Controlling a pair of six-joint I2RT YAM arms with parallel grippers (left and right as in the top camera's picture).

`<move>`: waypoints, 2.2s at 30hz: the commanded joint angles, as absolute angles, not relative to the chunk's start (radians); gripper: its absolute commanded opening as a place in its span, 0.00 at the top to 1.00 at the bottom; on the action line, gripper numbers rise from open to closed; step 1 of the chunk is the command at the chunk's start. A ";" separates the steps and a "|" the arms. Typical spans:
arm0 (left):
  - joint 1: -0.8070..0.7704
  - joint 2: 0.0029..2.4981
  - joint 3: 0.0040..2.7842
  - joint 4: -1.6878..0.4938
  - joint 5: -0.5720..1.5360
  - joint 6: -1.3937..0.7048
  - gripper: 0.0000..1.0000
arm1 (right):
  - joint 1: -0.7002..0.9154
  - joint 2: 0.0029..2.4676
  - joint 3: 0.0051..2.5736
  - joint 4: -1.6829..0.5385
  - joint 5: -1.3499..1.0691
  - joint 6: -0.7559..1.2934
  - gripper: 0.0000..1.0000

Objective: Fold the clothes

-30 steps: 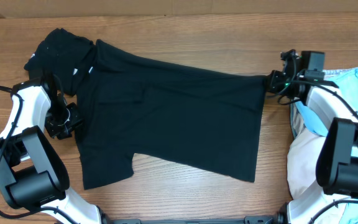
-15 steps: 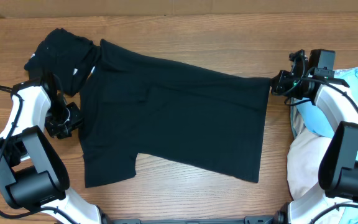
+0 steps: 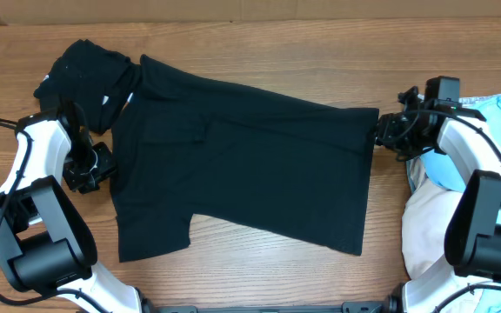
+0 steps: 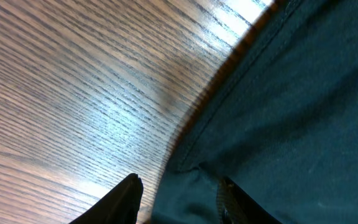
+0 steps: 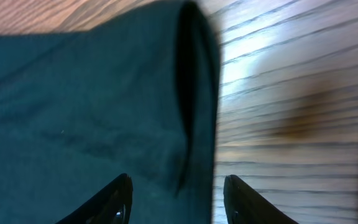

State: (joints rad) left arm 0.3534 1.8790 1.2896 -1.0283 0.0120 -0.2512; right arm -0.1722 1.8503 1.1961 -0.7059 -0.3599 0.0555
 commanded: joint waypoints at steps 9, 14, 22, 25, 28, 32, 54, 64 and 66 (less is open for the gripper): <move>0.344 1.842 1.534 -1.098 0.297 -0.049 0.63 | -0.117 1.829 1.164 -0.710 -0.375 0.107 0.59; 0.305 1.808 1.710 -1.065 0.435 0.087 0.51 | -0.117 1.830 1.149 -0.731 -0.379 0.158 0.58; 0.174 1.877 1.682 -0.850 0.383 0.181 0.75 | -0.117 1.831 1.098 -0.666 -0.430 0.212 0.58; 0.142 1.935 1.679 -0.782 0.391 0.183 0.69 | -0.117 1.831 1.098 -0.656 -0.428 0.219 0.59; 0.115 2.009 1.679 -0.729 0.393 0.183 0.66 | -0.117 1.842 1.098 -0.655 -0.427 0.222 0.59; 0.084 2.112 1.679 -0.695 0.398 0.179 0.70 | -0.117 1.868 1.098 -0.655 -0.428 0.241 0.59; 0.067 2.201 1.638 -0.677 0.370 0.179 0.56 | -0.117 1.876 1.098 -0.650 -0.360 0.297 0.60; 0.071 2.205 1.638 -0.664 0.363 0.152 0.53 | -0.117 1.876 1.099 -0.573 -0.385 0.281 0.83; 0.072 2.205 1.638 -0.665 0.359 0.152 0.53 | -0.117 1.876 1.099 -0.582 -0.387 0.281 0.92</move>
